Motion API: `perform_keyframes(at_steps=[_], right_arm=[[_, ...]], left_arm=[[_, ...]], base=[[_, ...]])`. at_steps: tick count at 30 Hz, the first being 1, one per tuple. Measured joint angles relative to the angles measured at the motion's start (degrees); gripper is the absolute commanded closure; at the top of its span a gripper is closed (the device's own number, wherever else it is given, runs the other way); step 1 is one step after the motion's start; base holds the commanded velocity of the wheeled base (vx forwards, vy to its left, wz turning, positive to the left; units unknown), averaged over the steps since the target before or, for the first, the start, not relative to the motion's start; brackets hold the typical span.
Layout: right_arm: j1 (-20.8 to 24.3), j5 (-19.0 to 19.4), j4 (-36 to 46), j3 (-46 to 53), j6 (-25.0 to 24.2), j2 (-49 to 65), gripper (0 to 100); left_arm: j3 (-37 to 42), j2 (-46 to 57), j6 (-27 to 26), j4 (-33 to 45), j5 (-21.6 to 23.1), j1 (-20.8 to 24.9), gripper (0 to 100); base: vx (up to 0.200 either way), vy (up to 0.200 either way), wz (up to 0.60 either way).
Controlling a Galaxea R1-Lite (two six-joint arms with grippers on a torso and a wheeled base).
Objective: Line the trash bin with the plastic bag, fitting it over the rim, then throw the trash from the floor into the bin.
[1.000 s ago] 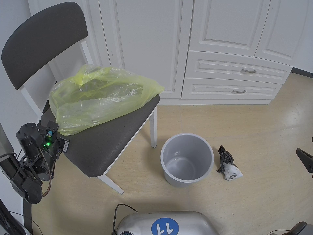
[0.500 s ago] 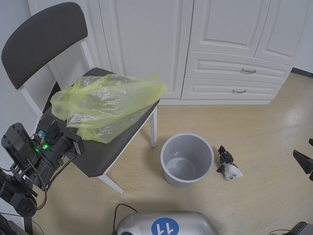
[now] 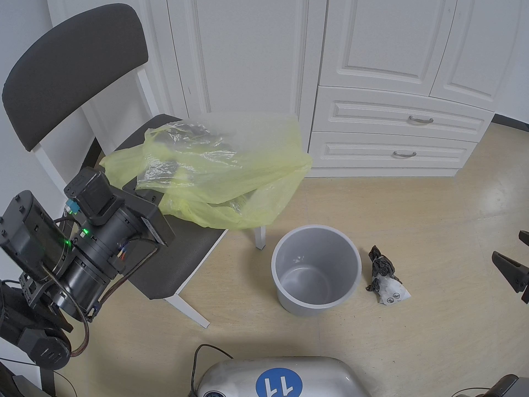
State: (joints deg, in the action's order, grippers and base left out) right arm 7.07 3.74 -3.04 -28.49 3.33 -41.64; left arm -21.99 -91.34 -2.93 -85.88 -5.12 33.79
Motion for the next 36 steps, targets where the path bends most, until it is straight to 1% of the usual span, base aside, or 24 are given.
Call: perform_keyframes(at_steps=[3, 7, 11, 16, 25, 30, 36], right_arm=[[1.17, -0.13, -0.51, -0.26, 0.0, -0.15, 0], [2.44, -0.55, -0.68, -0.28, 0.01, -0.02, 0], [2.95, -2.71, -0.62, -0.32, 0.74, 1.16, 0], [3.06, -3.52, -0.11, -0.17, 1.95, 3.25, 0], [2.27, -3.96, -0.18, -0.04, 1.89, 4.13, 0], [2.18, -3.93, -0.11, 0.24, 1.67, 3.58, 0], [2.18, -3.64, -0.05, 0.95, 1.67, 3.5, 0]], left_arm=[[-0.35, 0.28, 1.37, -0.23, -0.05, 1.95, 100], [-0.44, 0.24, 1.6, -0.34, -0.43, 4.05, 100], [-0.17, 0.2, 1.4, -0.66, -0.6, 5.47, 100], [0.28, 0.66, 1.34, -1.68, -1.66, 6.72, 100], [0.55, 0.46, 1.91, -1.62, -1.3, 7.27, 100], [-0.02, -1.68, 4.27, -1.67, -1.17, 6.34, 100], [2.04, -3.64, 4.69, -1.71, -1.01, 5.38, 100]], base=[[0.0, 0.0, 0.0], [0.0, 0.0, 0.0], [0.0, 0.0, 0.0], [0.0, 0.0, 0.0], [0.0, 0.0, 0.0], [0.0, 0.0, 0.0], [0.0, 0.0, 0.0]])
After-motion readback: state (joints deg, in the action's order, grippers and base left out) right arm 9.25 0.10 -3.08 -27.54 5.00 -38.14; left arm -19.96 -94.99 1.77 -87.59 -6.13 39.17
